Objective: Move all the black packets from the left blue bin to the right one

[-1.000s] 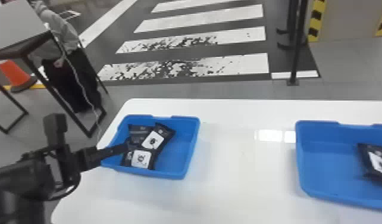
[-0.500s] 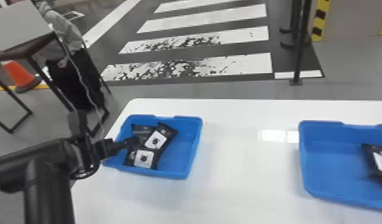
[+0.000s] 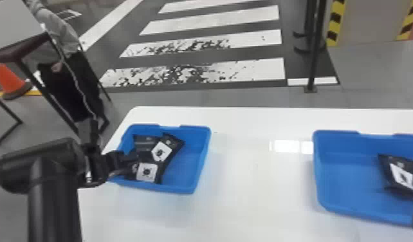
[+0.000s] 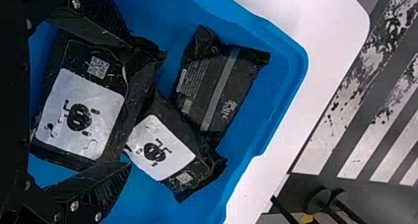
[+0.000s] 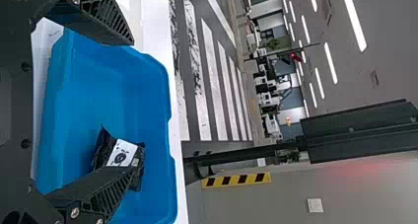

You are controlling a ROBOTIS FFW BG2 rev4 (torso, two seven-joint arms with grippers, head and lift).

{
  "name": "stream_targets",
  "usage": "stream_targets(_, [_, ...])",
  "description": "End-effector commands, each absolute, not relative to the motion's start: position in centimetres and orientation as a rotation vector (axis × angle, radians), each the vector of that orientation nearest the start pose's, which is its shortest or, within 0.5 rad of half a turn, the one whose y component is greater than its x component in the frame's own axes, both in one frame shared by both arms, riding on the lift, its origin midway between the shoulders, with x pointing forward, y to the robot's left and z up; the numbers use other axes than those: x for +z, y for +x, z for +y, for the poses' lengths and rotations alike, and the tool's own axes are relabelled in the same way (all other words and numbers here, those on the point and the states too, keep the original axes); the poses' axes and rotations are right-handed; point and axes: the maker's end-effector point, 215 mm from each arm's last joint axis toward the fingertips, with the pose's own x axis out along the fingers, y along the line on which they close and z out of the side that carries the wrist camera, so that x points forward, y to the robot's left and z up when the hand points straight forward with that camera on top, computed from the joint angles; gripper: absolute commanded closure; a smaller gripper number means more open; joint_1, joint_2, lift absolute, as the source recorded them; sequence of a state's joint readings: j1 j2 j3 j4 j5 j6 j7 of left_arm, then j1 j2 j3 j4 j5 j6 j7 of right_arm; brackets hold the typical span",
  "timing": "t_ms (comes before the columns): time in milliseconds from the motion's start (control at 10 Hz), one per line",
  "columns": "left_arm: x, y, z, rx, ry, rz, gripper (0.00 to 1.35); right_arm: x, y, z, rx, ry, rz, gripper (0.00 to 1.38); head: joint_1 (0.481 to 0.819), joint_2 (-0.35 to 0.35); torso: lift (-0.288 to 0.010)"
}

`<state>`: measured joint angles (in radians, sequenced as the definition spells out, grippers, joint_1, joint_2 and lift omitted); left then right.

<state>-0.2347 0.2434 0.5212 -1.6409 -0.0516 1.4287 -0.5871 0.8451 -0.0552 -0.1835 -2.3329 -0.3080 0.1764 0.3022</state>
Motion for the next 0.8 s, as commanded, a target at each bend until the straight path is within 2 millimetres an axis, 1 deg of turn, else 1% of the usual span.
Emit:
stream_targets(0, [-45.6, 47.6, 45.4, 0.082, -0.464, 0.933, 0.18, -35.3, 34.1, -23.8, 0.216, 0.187, 0.228, 0.13, 0.695, 0.287, -0.144])
stream_targets(100, [-45.6, 47.4, 46.0, 0.102, -0.465, 0.932, 0.20, -35.5, 34.1, -23.7, 0.219, 0.190, 0.232, 0.13, 0.695, 0.291, -0.144])
stream_targets(200, [-46.2, 47.3, 46.5, 0.117, -0.469, 0.942, 0.26, -35.8, 34.1, -23.7, 0.220, 0.198, 0.238, 0.13, 0.695, 0.295, -0.144])
stream_targets(300, [-46.8, 47.3, 47.0, 0.133, -0.458, 0.957, 0.39, -36.0, 34.0, -23.6, 0.224, 0.203, 0.244, 0.13, 0.695, 0.303, -0.144])
stream_targets(400, [-47.2, 47.1, 47.6, 0.147, -0.444, 0.971, 0.67, -36.0, 34.0, -23.5, 0.228, 0.204, 0.246, 0.13, 0.695, 0.311, -0.144])
stream_targets(500, [-47.6, 46.7, 48.0, 0.160, -0.441, 0.981, 0.86, -36.1, 34.0, -23.5, 0.227, 0.204, 0.248, 0.13, 0.695, 0.320, -0.144])
stream_targets(600, [-48.0, 46.6, 48.0, 0.162, -0.415, 0.988, 1.24, -36.2, 34.0, -23.5, 0.228, 0.207, 0.250, 0.13, 0.695, 0.328, -0.144])
stream_targets(700, [-47.9, 46.8, 47.9, 0.152, -0.409, 0.984, 1.21, -36.1, 34.0, -23.3, 0.232, 0.211, 0.250, 0.13, 0.695, 0.330, -0.144])
